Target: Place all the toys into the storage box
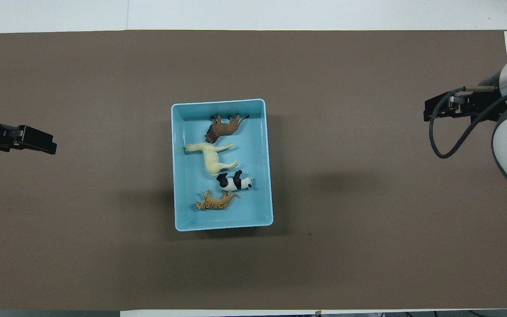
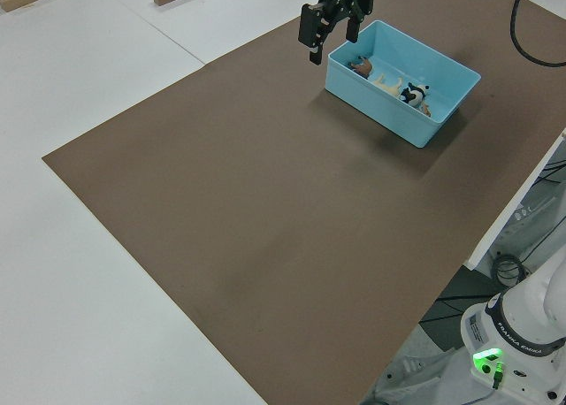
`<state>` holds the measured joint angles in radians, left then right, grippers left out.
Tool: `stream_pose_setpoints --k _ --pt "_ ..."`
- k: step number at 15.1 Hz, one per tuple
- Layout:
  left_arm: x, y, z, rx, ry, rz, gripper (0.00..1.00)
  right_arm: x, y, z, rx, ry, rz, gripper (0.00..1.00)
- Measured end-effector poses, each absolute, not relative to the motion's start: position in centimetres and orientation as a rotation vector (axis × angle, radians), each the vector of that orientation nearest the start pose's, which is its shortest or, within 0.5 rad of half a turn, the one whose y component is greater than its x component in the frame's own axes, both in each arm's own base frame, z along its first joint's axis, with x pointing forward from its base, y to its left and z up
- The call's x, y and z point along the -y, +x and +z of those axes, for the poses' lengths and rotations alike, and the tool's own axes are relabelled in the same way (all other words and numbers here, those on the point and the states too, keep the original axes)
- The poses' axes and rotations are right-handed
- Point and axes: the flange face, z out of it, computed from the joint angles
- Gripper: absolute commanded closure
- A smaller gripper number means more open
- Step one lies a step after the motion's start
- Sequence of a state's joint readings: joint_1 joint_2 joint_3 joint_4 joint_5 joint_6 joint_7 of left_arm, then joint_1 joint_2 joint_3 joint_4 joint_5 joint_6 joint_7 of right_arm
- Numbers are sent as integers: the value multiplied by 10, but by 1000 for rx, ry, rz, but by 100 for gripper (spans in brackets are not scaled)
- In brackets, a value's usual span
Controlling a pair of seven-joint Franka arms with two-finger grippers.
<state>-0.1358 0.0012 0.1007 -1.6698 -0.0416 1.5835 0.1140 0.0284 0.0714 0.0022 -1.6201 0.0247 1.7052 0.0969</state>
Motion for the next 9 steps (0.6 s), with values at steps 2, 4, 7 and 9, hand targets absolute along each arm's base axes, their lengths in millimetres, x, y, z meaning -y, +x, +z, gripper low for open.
stream_pose_setpoints --k 2,4,7,9 --pt "24 551 578 -234 -3175 137 0 -15 584 573 -107 -3123 -23 0" --pt "24 551 578 -234 -3175 137 0 -7 583 573 -82 -3136 -25 0" --pt "24 551 578 -234 -3175 137 0 -1 581 569 -36 -3141 17 0" --pt "24 551 578 -234 -3175 137 0 2 579 568 -30 -3160 41 0"
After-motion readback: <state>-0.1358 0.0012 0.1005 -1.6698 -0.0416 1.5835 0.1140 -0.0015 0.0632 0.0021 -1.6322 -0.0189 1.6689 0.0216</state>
